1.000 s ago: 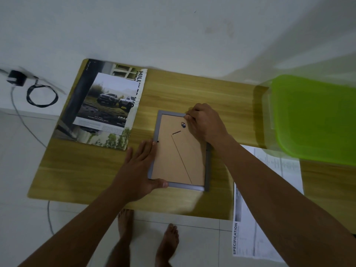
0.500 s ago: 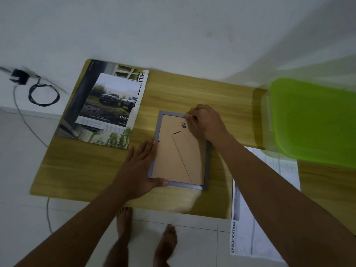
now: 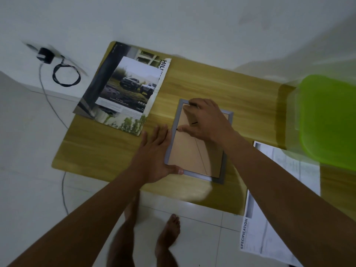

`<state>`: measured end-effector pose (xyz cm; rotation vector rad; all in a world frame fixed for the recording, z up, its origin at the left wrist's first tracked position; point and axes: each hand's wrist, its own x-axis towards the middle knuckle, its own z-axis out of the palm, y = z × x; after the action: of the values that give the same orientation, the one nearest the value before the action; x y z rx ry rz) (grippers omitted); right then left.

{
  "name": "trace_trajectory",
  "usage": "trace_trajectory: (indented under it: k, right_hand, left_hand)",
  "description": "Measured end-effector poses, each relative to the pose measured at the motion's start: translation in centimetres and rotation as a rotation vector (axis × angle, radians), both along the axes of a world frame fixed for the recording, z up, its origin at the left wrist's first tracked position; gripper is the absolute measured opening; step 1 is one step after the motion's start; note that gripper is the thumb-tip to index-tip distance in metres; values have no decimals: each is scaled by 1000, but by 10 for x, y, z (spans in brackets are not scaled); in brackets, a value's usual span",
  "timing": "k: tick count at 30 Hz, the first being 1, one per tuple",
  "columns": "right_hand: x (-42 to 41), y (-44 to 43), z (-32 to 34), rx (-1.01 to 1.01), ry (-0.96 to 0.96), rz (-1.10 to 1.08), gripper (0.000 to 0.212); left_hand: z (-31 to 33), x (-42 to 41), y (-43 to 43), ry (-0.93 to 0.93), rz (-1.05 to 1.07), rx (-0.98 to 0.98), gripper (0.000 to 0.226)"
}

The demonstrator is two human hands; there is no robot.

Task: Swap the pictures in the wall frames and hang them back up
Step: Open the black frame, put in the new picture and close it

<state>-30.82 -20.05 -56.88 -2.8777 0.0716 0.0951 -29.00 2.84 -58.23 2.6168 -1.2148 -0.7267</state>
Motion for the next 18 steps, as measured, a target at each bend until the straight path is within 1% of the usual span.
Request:
trace_trajectory:
  k: [10,18]
  right_hand:
    - [1,3,-5,50,-23,-32,79]
    - [2,5,-5,61,-18,-45,80]
  left_hand:
    - [-5,1,1,-6,-1,-36,130]
    - [-5,1,3,-18,-7,-28,126]
